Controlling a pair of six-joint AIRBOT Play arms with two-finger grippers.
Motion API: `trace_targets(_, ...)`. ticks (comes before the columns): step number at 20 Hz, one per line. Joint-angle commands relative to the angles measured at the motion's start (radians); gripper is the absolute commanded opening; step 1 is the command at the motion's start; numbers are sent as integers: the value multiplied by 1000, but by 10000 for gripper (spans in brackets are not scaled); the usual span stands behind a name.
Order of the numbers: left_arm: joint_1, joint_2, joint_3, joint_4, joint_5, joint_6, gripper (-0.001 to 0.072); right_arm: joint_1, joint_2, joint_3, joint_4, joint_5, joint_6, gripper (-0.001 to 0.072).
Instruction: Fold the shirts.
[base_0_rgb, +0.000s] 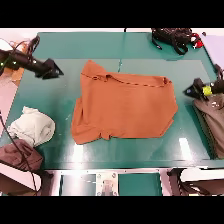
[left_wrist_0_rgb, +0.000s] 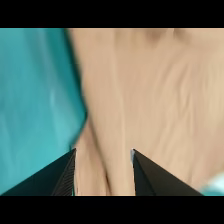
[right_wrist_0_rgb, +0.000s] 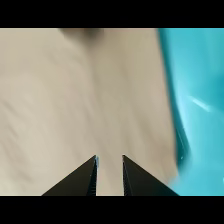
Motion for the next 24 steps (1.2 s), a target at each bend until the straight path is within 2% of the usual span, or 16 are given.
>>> trace_targets(1,32,0,-106,-4,-161,-14,407,-87,204,-292,-86,0,32,188)
trace_targets(5,32,0,-253,-8,-200,-14,407,-105,298,-562,-70,-76,34,189)
trace_targets(7,32,27,-312,-8,-188,-13,407,-105,295,-643,10,-153,-16,190)
trace_targets(9,32,82,-364,11,-151,6,407,-97,273,-685,89,-211,-64,190)
trace_targets(12,32,192,-447,114,-78,5,407,-57,202,-687,98,-284,-68,190)
trace_targets(14,32,269,-515,138,-31,5,407,-30,150,-684,160,-342,-124,183)
trace_targets(16,32,335,-578,143,8,1,407,-21,123,-673,208,-363,-171,12)
trace_targets(17,32,362,-602,154,15,-6,407,-25,129,-657,198,-345,-170,11)
trace_targets(20,32,406,-647,214,25,-41,408,-89,233,-619,104,-225,-62,11)
trace_targets(22,32,413,-682,232,34,-49,437,-128,352,-619,-39,-179,45,11)
trace_targets(24,32,414,-747,214,69,-48,435,-148,462,-624,-193,-145,158,12)
